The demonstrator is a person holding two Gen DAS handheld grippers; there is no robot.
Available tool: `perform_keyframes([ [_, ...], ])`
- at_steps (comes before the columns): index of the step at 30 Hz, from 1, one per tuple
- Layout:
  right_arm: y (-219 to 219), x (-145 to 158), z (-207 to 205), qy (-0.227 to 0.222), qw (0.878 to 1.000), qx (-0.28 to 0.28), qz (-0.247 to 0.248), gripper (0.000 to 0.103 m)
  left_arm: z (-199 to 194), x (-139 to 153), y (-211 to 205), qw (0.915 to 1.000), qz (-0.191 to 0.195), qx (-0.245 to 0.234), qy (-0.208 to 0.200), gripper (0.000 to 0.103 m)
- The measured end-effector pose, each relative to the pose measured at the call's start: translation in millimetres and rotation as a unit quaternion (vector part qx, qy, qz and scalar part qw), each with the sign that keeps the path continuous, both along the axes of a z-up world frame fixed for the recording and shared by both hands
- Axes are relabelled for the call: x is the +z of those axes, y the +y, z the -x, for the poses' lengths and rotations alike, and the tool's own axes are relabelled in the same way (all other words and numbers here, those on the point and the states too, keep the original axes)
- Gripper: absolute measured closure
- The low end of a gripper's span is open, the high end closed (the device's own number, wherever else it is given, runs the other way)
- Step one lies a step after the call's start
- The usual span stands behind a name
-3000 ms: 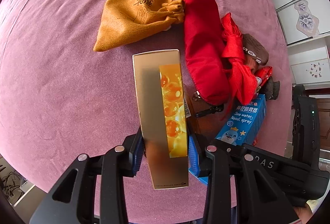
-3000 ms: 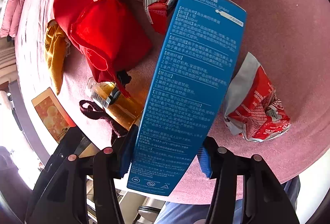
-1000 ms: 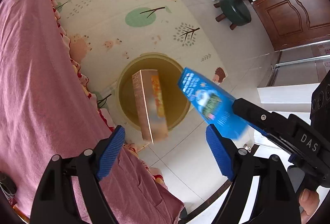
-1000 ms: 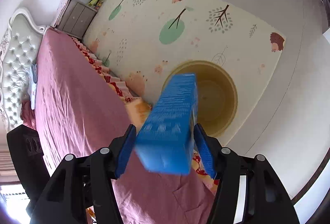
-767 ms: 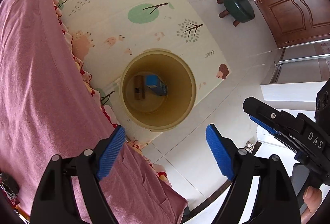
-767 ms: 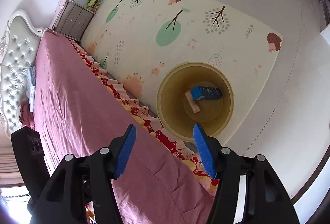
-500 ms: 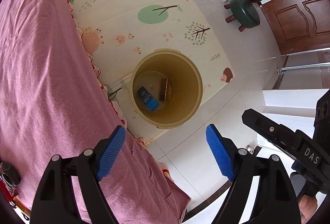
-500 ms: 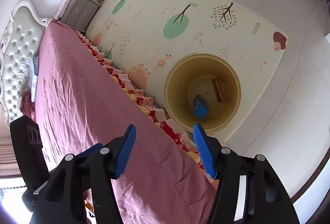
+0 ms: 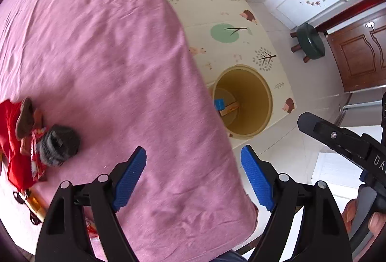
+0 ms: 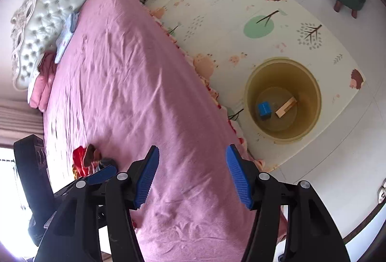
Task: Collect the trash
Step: 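Grasp the honey bottle with the left tool while the right tool grasps the red wrapper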
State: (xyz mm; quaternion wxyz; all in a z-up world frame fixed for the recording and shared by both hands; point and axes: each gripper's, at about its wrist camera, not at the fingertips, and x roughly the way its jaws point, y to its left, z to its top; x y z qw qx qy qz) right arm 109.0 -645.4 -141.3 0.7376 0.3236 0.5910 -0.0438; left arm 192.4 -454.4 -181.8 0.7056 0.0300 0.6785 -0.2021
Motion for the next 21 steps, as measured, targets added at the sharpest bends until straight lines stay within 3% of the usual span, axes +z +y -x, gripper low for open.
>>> perform_keyframes([
  [6,95,-5,-3,0.01,0.997,0.076,-0.013,0.046,26,-3,111,0.996,-0.016,0.087,0.009,0.023],
  [13,203,-22,3,0.028,0.985,0.171,-0.017,0.046,46,-17,226,0.981,-0.035,0.19,0.025,0.023],
  [21,281,-45,15,0.046,0.974,0.222,-0.011,0.046,65,-49,310,0.9639,-0.034,0.257,0.059,0.022],
])
